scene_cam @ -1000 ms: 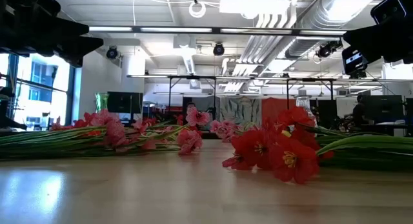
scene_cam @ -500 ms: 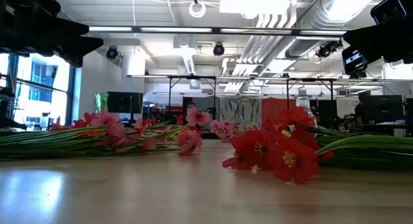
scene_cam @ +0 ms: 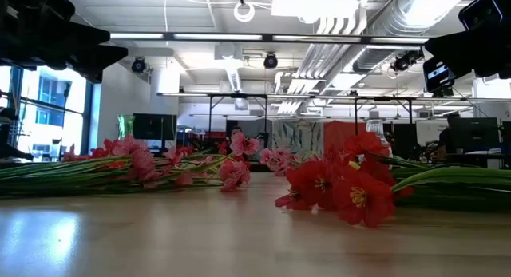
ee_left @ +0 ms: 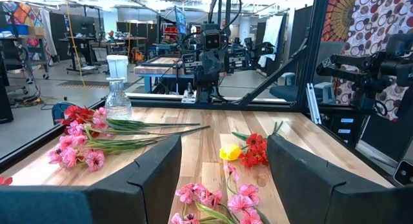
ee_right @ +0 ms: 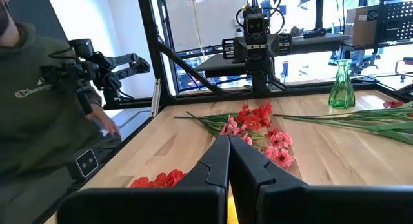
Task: Sort flowers into vase by color
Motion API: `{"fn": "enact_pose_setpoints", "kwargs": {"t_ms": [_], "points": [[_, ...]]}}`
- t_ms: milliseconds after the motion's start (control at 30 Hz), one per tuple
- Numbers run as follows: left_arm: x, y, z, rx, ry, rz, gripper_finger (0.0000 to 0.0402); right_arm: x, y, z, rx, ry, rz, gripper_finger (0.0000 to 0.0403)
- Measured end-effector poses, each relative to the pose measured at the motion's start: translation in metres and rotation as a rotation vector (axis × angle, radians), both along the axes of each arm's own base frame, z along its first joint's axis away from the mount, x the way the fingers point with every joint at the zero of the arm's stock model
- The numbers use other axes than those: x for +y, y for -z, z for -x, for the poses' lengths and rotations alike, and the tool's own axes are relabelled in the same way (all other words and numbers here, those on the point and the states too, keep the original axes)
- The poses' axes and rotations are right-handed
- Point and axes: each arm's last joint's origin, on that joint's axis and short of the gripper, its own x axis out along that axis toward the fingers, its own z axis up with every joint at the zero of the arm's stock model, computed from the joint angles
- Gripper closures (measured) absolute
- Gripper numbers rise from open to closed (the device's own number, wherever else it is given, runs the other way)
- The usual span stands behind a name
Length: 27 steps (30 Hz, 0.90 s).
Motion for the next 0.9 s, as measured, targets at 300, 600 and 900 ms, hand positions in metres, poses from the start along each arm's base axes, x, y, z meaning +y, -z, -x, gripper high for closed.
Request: {"fn": "enact_pose_setpoints", "kwargs": {"t_ms": [300,600,900], "points": [[0.000,0.000,0.000,0.000,0.000,0.000,0.0186,0.000,0.000,0.000,0.000,0.000,0.001,0.0402],[0.000,0.000,0.000,0.000,0.000,0.000,0.0186,-0.009,-0.028,0.004,-0.287,0.274,-0.169,0.0402],[0.000,0.000,0.000,-0.001,0.000,0.000,0.0186,-0.015,-0.024,-0.008,-0.182,0.448,-0.061,0.0401]]}}
